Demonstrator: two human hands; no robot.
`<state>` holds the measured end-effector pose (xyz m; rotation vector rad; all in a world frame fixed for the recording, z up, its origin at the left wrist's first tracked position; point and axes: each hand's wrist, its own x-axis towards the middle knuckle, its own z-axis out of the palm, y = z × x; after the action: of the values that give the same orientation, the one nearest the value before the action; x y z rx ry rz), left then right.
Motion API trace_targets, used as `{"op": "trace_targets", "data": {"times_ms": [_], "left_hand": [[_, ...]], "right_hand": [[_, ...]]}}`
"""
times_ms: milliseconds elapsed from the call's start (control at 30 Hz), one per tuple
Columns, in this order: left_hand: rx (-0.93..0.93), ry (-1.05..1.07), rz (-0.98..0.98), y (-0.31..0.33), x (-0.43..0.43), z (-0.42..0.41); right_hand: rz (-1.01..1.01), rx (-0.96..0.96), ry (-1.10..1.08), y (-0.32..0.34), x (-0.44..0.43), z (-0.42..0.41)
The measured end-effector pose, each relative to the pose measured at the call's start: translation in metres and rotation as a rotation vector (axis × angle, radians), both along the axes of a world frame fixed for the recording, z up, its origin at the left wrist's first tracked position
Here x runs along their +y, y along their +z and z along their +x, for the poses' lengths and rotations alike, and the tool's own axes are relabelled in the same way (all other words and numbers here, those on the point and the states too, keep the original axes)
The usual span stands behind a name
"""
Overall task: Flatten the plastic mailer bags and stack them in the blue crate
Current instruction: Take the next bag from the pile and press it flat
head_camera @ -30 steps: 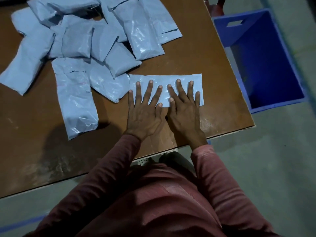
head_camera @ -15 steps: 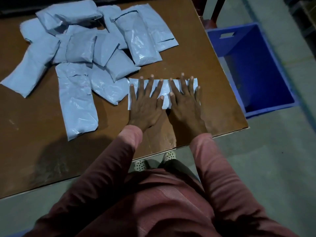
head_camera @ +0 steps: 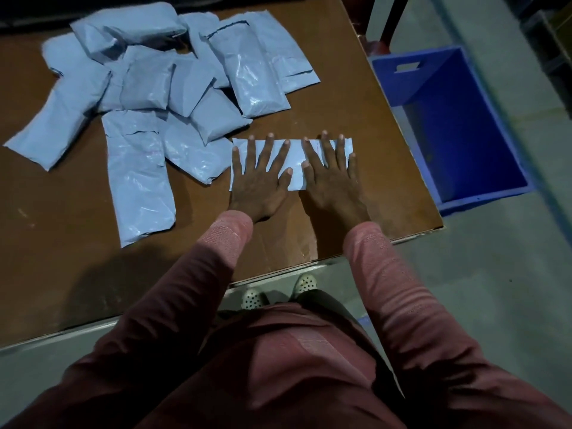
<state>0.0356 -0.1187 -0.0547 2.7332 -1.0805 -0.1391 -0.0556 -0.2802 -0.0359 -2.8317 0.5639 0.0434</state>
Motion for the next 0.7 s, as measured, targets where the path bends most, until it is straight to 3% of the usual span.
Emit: {"op": "trace_targets", "data": {"times_ms": [200,433,700], "left_hand": [[0.005,0.013,0.019,0.0,0.006,0.0],[-0.041,-0.079,0.03,-0.005,0.019,0.013],[-0.078,-0.106,0.049,-0.009,0.019,0.014]], "right_hand": [[-0.032,-0.035,0.049,0.002,-0.001,-0.008],[-0.187,0.0,0.421,0.006,-0.031,0.004],[-0.134,0.013,0.426,0.006,-0.035,0.009]]}}
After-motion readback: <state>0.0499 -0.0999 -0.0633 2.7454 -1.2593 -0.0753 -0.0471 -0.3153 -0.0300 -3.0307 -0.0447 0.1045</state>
